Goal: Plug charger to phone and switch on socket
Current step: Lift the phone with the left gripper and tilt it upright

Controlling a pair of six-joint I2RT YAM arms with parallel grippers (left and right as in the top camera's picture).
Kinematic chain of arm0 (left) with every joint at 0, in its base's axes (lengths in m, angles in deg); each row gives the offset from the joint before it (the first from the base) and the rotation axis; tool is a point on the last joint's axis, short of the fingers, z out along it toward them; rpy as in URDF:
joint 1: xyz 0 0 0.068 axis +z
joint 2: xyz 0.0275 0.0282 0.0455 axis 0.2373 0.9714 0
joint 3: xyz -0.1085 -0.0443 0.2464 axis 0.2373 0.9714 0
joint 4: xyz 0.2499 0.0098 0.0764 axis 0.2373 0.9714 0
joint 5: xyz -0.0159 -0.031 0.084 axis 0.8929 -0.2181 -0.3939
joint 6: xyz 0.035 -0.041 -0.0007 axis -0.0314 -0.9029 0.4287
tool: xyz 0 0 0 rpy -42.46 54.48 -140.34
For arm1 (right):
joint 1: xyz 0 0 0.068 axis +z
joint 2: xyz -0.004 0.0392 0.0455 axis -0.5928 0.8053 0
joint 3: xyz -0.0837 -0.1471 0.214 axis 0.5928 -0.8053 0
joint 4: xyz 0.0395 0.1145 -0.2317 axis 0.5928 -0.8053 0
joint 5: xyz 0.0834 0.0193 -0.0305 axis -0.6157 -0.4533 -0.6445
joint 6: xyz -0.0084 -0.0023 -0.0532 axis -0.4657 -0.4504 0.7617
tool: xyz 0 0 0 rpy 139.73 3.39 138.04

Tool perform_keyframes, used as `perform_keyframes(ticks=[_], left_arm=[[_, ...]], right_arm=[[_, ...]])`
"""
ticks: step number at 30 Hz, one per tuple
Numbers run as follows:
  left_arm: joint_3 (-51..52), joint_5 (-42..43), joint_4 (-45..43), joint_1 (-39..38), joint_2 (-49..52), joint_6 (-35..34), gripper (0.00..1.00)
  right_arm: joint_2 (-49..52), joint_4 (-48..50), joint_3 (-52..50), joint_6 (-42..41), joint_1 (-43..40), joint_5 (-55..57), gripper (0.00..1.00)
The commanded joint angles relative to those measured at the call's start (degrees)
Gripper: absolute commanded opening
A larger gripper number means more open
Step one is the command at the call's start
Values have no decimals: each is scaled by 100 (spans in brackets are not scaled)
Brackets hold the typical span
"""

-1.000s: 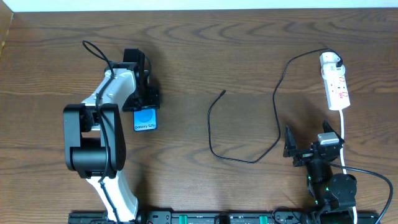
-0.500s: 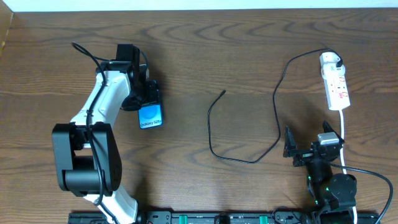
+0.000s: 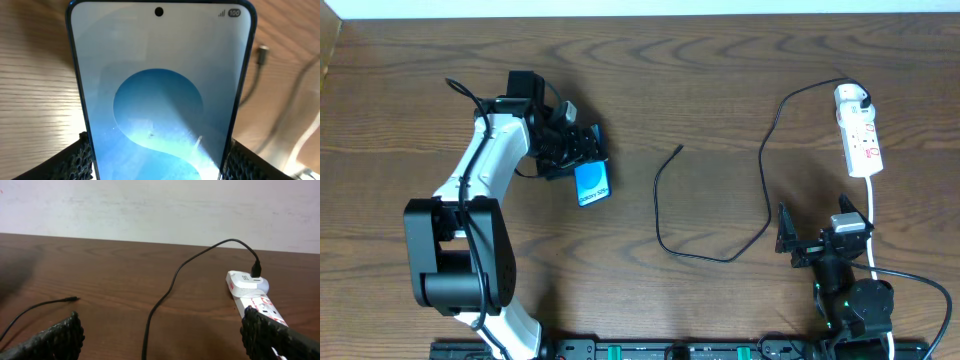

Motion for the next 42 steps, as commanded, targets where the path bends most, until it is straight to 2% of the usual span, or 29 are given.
perform_keyframes(ticks=[1, 12, 19, 25, 42], left_arm=[[-44, 1025, 31, 31, -98, -208, 67], [-44, 1788, 26, 31, -98, -1154, 67], [-44, 2422, -81, 52, -98, -1346, 66], [-44, 2621, -127, 59, -98, -2041, 62], [-44, 3373, -275, 79, -98, -2540, 62]], right_arm=[[-35, -22, -15, 42, 33, 46, 99], [-35, -22, -15, 42, 33, 48, 99], [-35, -22, -13, 42, 33, 48, 99], [-35, -22, -13, 42, 33, 48, 99], [-35, -22, -15, 42, 33, 48, 99]])
